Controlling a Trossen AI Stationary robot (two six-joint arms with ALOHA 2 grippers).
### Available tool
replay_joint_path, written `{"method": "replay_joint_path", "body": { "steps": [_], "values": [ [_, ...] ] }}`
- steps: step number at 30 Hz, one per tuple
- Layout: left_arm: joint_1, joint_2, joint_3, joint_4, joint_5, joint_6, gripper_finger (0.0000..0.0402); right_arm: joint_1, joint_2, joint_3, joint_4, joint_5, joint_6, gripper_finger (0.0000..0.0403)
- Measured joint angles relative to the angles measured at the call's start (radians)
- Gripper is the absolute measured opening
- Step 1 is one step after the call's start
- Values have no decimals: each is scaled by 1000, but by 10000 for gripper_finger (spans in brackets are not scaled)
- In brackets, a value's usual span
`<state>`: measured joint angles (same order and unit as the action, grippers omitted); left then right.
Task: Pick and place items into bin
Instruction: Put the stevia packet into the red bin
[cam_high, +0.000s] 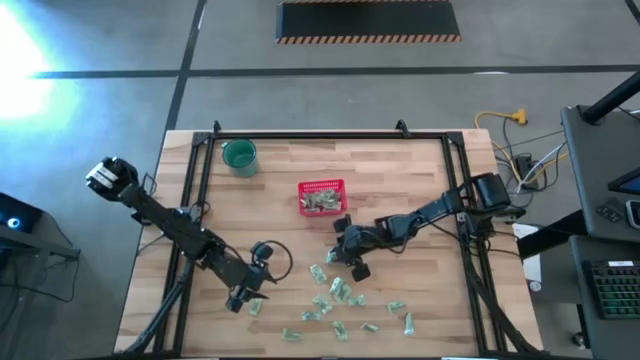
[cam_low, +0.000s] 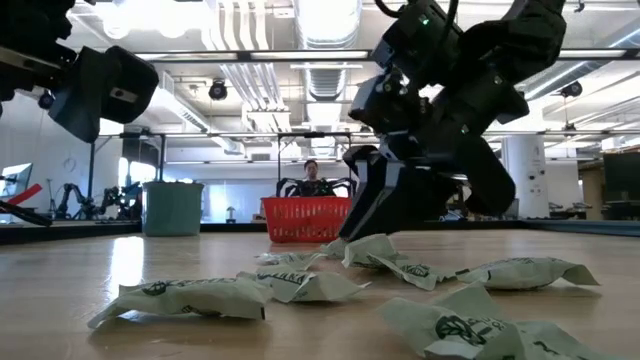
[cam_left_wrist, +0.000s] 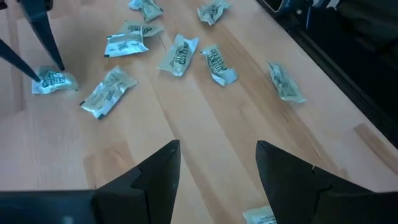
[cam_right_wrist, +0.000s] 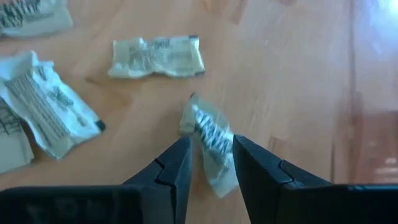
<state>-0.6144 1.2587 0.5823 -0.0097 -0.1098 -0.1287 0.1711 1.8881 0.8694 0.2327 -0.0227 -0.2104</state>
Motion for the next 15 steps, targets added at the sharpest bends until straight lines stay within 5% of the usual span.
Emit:
{"method": "replay_joint_path", "body": {
  "steps": [9, 15],
  "values": [
    [1, 0, -1, 0, 0, 1, 193, -2, -2, 4, -23, 0, 20, 104],
    [1, 0, -2, 0, 0, 2, 193, -2, -2, 8, -53, 0, 15, 65]
  ]
}}
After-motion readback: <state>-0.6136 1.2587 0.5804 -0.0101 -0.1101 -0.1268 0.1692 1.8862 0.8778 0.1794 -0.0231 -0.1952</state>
